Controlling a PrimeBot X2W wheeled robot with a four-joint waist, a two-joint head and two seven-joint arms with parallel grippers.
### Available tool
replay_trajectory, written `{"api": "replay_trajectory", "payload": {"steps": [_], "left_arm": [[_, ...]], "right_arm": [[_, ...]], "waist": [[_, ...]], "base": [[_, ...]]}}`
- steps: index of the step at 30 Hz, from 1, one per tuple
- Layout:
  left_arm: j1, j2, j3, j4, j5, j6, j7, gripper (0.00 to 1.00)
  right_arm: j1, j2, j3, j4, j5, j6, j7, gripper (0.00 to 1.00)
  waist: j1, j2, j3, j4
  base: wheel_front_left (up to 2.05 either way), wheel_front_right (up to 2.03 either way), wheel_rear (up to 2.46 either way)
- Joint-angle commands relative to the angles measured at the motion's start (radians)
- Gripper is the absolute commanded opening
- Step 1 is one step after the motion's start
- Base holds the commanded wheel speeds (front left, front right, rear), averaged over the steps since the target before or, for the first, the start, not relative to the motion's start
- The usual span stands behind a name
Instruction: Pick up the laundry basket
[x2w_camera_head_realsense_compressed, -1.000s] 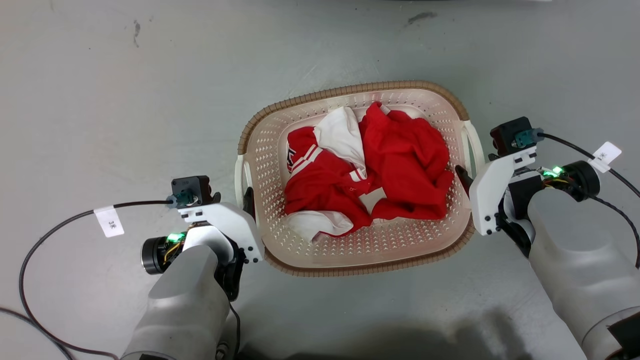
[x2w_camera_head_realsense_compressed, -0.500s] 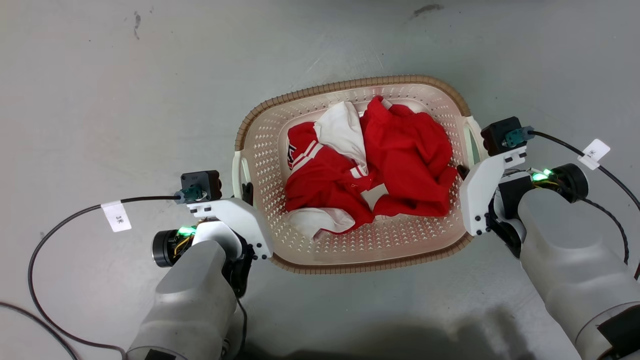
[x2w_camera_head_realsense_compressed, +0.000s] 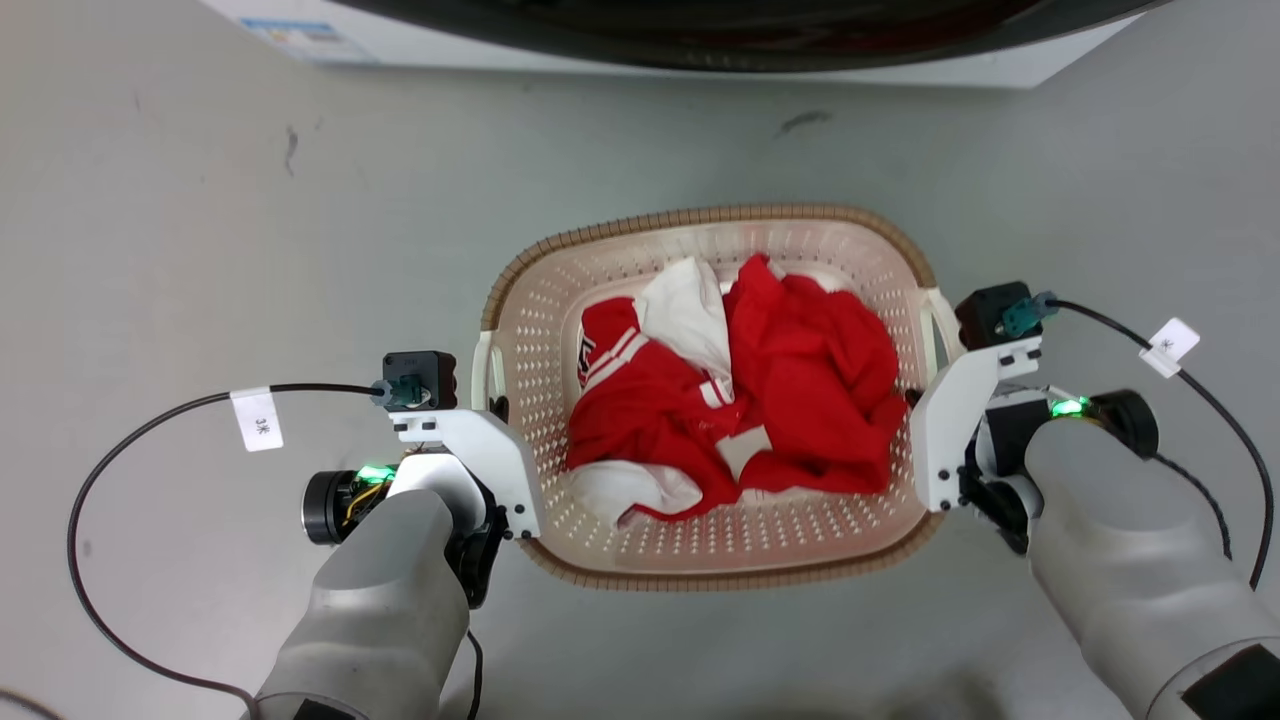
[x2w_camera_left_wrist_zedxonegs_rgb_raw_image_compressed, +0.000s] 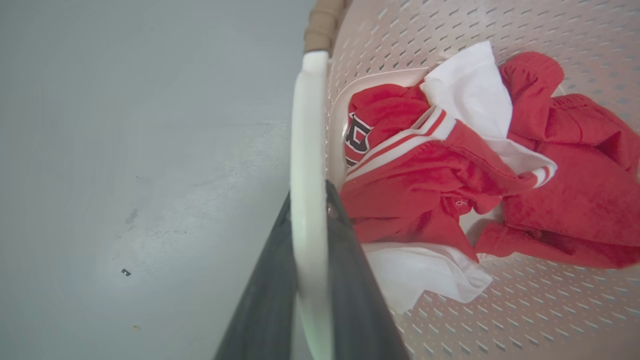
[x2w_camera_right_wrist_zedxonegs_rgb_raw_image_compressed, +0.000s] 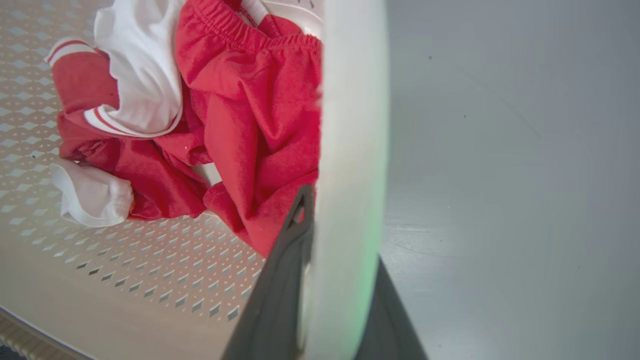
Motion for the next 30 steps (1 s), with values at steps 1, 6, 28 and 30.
{"api": "replay_trajectory", "payload": {"steps": [1,6,28,30], "left_arm": [[-0.01,0.004,-0.006,0.001,-0.005,-0.002,0.008,0.0],[-0.013,0.002,-0.027,0.01,-0.004,-0.013,0.071,0.0],[0.054,0.033,-0.023,0.021,-0.064,-0.042,0.284,0.0],[0.058,0.039,-0.023,0.021,-0.067,-0.043,0.3,0.0]], "right_arm": [[0.021,0.006,0.014,-0.009,0.016,0.003,0.014,0.0],[0.061,0.014,0.058,-0.034,0.09,0.004,0.089,0.0],[0.181,-0.012,0.183,-0.035,0.321,0.008,0.246,0.0],[0.186,-0.013,0.188,-0.035,0.339,0.008,0.266,0.0]], "waist": [[0.0,0.0,-0.059,-0.024],[0.0,0.0,-0.146,-0.053],[0.0,0.0,-0.521,-0.088],[0.0,0.0,-0.545,-0.086]], "base": [[0.0,0.0,0.0],[0.0,0.0,0.0],[0.0,0.0,0.0],[0.0,0.0,0.0]]}}
